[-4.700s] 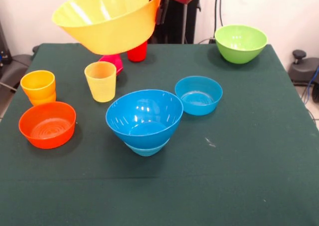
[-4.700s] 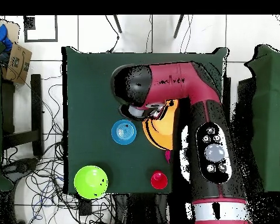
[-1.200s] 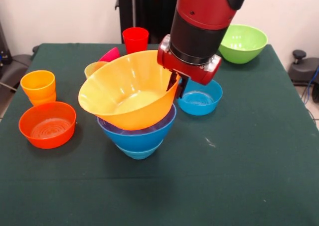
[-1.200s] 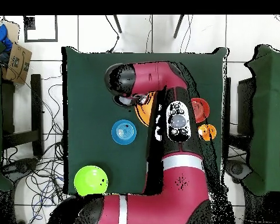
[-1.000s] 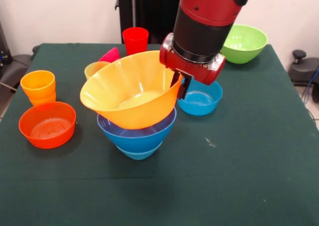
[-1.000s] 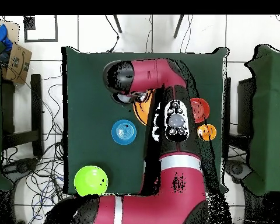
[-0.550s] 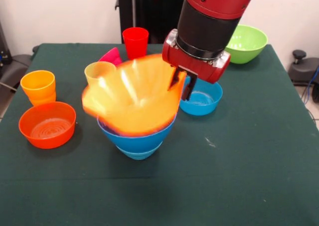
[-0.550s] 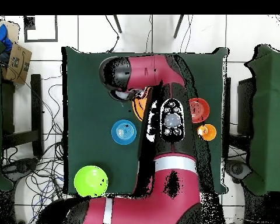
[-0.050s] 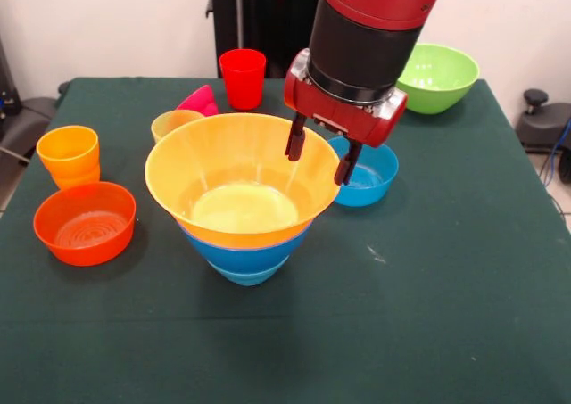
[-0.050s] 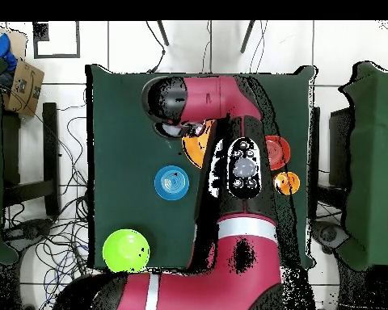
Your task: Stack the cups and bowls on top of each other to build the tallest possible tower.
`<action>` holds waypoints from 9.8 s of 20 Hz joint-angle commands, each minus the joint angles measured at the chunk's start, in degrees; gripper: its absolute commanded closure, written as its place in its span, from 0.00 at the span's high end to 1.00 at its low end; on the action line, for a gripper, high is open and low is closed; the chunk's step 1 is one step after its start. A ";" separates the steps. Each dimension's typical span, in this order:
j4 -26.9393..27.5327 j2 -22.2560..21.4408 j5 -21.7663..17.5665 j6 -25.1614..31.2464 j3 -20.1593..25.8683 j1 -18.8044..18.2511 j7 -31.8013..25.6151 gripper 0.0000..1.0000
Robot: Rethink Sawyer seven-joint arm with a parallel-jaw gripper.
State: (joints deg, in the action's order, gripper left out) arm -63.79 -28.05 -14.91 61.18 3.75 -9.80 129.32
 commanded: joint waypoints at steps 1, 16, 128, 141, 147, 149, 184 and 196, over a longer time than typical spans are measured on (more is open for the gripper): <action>-0.57 -0.56 0.99 -0.52 1.53 0.74 3.11 1.00; -10.37 -5.49 7.91 -3.05 1.46 1.11 5.88 1.00; -49.23 -21.62 10.40 -26.19 1.32 -5.97 -6.14 1.00; -54.70 -21.91 4.78 -32.41 3.59 -12.34 -9.62 1.00; -57.05 -20.80 0.99 -35.96 5.26 -15.67 -8.49 1.00; -57.74 -20.15 -0.31 -37.49 5.47 -16.34 -7.62 1.00; -56.10 -6.76 -8.66 -52.17 -0.09 -10.67 3.73 1.00; -58.82 -11.05 -9.39 -47.55 -1.94 -12.30 0.26 1.00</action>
State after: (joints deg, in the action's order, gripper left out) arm -120.15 -37.89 -21.39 11.57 0.27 -21.42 129.33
